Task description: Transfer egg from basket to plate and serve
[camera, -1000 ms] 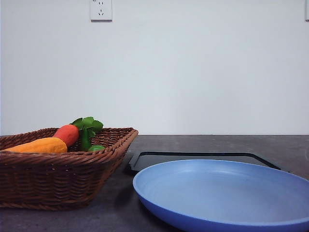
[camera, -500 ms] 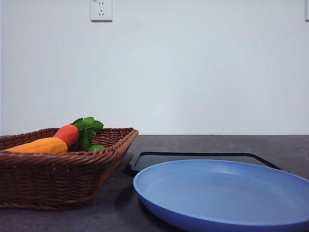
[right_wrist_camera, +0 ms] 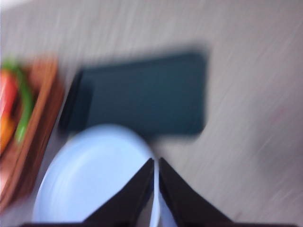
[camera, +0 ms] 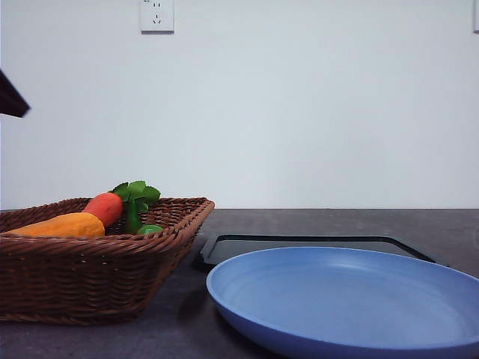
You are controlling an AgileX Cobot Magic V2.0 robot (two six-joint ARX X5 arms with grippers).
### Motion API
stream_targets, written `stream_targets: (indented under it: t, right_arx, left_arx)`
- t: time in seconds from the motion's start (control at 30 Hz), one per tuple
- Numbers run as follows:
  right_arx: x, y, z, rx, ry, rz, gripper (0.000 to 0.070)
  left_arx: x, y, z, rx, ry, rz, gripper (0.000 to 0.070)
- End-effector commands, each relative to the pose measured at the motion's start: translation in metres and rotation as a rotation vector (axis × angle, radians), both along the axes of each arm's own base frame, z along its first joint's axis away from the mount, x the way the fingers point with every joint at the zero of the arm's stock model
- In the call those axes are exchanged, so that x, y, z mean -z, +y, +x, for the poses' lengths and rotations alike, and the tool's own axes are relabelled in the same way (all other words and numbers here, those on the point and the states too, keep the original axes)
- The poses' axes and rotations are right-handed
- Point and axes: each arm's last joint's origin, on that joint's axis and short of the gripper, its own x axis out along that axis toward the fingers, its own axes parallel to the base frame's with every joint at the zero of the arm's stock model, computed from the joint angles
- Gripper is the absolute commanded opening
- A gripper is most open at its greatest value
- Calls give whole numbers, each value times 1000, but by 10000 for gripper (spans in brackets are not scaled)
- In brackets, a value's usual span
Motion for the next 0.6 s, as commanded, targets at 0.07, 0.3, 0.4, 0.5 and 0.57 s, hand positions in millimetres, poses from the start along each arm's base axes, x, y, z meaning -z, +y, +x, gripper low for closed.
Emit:
stream_targets:
  t: [0.07, 0.3, 0.4, 0.5, 0.57]
  right_arx:
    - [9, 2, 11, -73, 98, 10, 80]
    - [39, 12, 31, -148, 264, -8, 200]
    - [53, 18, 39, -179, 325, -13, 199]
    - [66, 26, 48, -213, 377, -24, 199]
    - [75, 31, 54, -234, 402, -29, 199]
  left_arx:
    - [-1, -7, 7, 69, -3, -2, 43]
    - [0, -11, 10, 81, 1, -7, 300]
    - [0, -11, 10, 78, 0, -10, 306]
    - [-1, -11, 11, 70, 2, -18, 306]
    - [-1, -11, 11, 70, 2, -18, 306]
